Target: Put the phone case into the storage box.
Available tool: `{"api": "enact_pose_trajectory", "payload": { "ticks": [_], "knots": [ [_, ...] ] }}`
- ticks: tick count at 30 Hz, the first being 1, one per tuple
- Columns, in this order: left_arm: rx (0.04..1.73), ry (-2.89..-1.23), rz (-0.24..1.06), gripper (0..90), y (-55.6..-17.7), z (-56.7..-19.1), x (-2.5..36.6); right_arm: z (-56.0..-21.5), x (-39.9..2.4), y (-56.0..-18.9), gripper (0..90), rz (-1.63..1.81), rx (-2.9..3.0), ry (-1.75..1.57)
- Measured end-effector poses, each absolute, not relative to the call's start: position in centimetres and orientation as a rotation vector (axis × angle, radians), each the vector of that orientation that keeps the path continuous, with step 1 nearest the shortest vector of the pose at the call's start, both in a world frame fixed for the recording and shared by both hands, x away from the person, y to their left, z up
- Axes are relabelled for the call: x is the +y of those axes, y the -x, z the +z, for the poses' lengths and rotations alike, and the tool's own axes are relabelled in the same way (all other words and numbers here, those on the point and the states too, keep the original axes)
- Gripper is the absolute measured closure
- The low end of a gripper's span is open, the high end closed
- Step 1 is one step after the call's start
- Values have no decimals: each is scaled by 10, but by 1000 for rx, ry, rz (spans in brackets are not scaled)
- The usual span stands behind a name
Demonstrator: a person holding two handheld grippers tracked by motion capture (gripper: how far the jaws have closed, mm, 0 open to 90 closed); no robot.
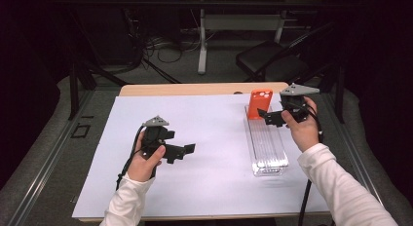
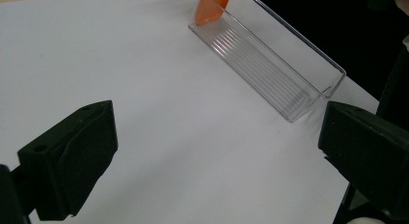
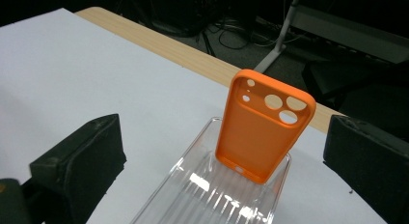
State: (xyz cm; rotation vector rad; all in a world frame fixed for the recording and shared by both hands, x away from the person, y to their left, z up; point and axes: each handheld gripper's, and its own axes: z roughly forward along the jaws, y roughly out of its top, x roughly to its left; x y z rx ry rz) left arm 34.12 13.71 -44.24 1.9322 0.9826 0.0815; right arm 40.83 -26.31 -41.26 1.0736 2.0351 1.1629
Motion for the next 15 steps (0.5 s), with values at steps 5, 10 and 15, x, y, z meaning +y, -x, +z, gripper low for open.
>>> {"api": "enact_pose_trajectory", "payload": {
  "ticks": [5,10,15],
  "knots": [
    [984,-1929,82,6,-341,-442,137,-411,-258,-398,8,1186,2046,-1064],
    [976,-1930,79,6,-340,-441,138,-412,-250,-386,8,1214,2070,-1043],
    [974,-1930,80,6,-340,-440,138,-416,-242,-375,11,1221,2103,-1012]
  ]
}}
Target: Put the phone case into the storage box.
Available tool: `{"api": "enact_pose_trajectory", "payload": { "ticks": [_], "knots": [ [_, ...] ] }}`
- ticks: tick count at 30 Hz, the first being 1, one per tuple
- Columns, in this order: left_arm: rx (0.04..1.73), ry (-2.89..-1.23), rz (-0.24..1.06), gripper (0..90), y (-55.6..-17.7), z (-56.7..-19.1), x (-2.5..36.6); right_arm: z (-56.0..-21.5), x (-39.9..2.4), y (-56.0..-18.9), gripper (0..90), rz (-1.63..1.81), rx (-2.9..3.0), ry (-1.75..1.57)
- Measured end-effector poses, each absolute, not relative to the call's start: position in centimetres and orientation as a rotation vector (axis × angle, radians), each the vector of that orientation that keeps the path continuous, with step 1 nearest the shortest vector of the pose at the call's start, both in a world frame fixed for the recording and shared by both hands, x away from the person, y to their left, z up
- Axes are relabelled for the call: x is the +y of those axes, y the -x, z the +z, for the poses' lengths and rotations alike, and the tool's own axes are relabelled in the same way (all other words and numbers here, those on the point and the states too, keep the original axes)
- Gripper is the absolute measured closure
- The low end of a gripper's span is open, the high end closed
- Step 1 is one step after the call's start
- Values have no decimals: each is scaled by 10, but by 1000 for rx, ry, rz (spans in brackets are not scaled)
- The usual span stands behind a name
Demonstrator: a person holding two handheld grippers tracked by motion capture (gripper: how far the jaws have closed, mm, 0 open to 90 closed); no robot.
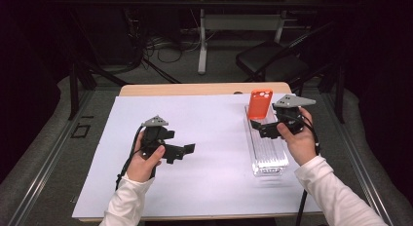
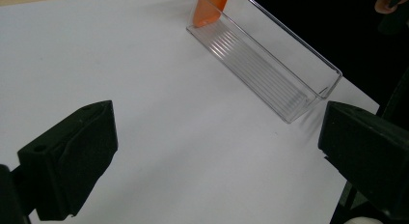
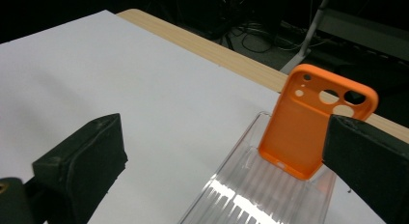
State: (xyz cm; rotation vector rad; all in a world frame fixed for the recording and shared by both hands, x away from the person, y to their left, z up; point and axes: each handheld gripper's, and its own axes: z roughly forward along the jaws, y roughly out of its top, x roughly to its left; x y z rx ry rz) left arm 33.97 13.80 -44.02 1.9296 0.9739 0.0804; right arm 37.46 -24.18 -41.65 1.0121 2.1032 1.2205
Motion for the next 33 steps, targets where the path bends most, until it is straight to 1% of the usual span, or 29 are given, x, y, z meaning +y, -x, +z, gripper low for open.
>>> {"api": "enact_pose_trajectory", "payload": {
  "ticks": [7,15,33],
  "knots": [
    [976,-1924,82,6,-340,-440,139,-424,-232,-356,13,1238,2110,-972],
    [976,-1924,80,6,-339,-440,140,-441,-221,-339,21,1312,2142,-995],
    [969,-1931,85,6,-339,-440,140,-472,-209,-316,21,1390,2184,-982]
  ]
}}
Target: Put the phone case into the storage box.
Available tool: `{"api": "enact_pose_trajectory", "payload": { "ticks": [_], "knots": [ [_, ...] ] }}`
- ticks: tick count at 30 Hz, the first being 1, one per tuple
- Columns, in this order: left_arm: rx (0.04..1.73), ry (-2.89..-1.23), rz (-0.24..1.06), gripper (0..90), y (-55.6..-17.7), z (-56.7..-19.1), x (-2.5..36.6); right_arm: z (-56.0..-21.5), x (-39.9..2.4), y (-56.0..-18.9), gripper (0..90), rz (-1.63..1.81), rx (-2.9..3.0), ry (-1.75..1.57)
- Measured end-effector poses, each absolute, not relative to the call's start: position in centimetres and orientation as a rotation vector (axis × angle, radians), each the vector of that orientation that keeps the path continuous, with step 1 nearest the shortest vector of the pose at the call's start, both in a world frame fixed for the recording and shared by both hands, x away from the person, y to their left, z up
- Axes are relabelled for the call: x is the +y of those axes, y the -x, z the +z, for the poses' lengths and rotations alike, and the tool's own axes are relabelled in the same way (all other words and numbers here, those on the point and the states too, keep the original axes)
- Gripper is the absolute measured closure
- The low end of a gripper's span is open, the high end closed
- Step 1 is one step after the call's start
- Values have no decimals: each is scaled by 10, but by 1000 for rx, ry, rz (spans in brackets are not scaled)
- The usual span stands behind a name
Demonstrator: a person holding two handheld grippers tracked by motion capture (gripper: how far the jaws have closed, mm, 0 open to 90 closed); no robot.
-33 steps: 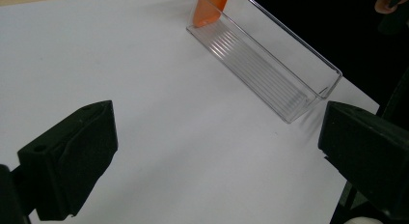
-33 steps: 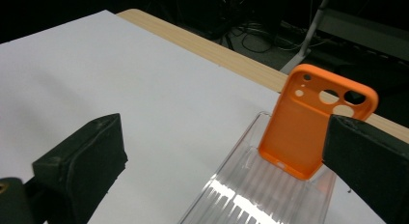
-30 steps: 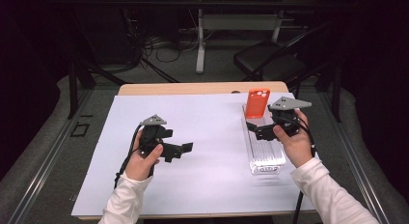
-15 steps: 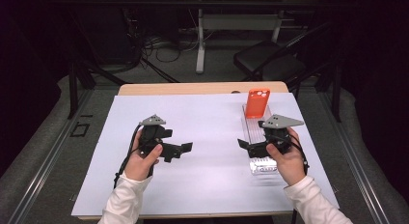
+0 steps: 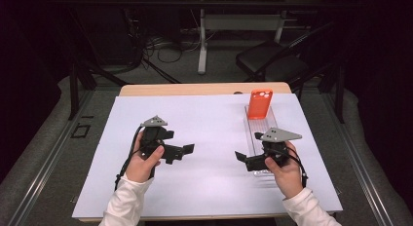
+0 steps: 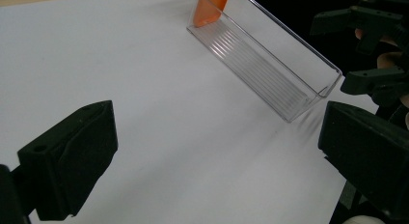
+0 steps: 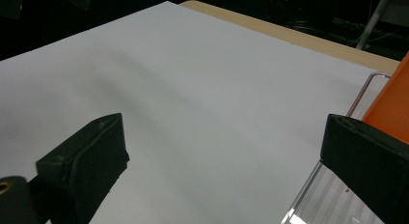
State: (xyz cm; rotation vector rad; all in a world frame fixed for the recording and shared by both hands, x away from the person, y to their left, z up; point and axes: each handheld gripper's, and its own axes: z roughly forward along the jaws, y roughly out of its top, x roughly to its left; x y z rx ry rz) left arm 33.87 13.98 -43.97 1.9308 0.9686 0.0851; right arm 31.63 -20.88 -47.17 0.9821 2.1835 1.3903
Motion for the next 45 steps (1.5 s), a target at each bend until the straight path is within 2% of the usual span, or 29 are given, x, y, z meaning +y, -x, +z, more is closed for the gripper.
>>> {"api": "enact_pose_trajectory", "payload": {
  "ticks": [45],
  "knots": [
    [948,-1962,76,6,-335,-443,133,-518,-175,-296,21,1407,2306,-892]
  ]
}}
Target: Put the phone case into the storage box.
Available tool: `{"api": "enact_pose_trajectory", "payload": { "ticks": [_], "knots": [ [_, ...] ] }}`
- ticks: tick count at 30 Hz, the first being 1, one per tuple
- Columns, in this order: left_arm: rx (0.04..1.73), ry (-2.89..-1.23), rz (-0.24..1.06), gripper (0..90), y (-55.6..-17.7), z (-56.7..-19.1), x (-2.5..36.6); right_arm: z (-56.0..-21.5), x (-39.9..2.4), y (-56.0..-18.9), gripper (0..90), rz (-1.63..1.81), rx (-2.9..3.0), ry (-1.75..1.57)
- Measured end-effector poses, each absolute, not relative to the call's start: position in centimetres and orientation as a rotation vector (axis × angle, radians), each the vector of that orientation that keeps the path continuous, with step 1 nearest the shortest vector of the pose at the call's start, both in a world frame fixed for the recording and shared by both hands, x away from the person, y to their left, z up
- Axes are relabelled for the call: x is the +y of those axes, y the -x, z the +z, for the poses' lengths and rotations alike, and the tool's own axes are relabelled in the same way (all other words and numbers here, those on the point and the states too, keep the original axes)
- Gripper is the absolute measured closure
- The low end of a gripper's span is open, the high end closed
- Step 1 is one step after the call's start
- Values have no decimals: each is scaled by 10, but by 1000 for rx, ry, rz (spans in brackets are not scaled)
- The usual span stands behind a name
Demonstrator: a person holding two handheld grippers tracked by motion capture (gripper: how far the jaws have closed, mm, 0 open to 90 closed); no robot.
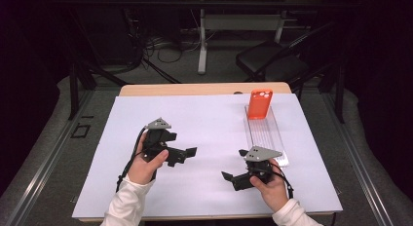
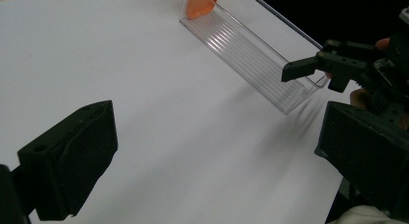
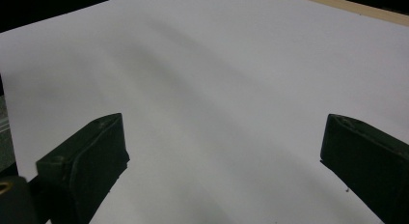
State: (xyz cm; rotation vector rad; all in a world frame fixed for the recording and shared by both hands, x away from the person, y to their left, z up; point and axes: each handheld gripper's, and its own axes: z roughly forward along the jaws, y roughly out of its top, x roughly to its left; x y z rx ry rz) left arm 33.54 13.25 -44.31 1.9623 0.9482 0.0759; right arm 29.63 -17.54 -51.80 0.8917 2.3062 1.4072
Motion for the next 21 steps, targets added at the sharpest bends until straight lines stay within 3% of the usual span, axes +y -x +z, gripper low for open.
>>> {"api": "enact_pose_trajectory", "payload": {
  "ticks": [21],
  "knots": [
    [940,-1969,74,6,-335,-445,131,-522,-176,-298,26,1408,2301,-903]
  ]
}}
